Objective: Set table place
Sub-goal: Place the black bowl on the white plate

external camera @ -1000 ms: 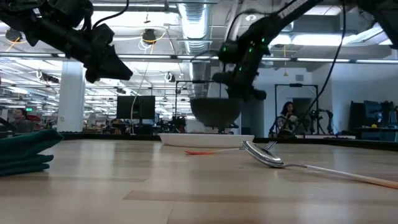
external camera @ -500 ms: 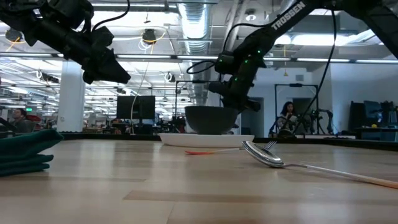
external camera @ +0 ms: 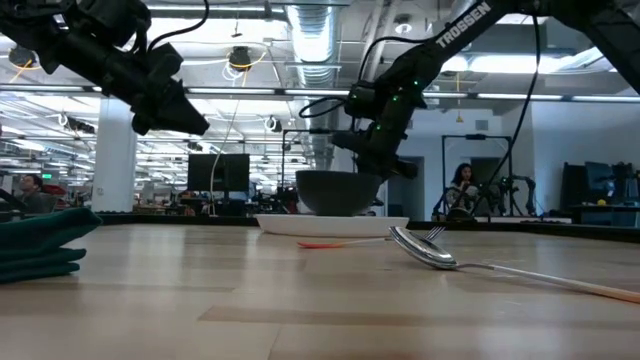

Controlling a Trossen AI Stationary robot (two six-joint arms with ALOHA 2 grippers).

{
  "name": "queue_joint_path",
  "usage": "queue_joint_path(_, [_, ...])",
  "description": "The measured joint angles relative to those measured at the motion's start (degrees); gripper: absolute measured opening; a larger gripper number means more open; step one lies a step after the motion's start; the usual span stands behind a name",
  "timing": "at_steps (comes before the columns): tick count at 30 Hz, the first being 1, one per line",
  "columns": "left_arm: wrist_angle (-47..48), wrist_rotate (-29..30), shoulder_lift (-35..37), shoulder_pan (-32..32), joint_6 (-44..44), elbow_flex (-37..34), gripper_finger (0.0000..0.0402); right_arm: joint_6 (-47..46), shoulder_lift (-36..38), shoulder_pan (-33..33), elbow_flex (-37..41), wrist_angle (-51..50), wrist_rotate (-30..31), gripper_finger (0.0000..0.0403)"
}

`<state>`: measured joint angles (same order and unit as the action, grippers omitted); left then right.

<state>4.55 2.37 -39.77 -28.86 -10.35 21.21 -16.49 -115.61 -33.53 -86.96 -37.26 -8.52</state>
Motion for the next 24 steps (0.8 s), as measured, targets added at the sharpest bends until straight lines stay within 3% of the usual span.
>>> queue_joint_path(15, [1.2, 0.0, 0.0, 0.0, -0.3, 0.0, 0.0106, -1.1, -0.1, 0.8, 0.1, -0.6, 2.6, 0.0026])
queue_joint_path(24, [1.3, -0.3, 0.0, 0.0, -0.3, 0.0, 0.0106, -1.5, -5.9, 0.8, -0.4, 1.2, 0.1, 0.0026])
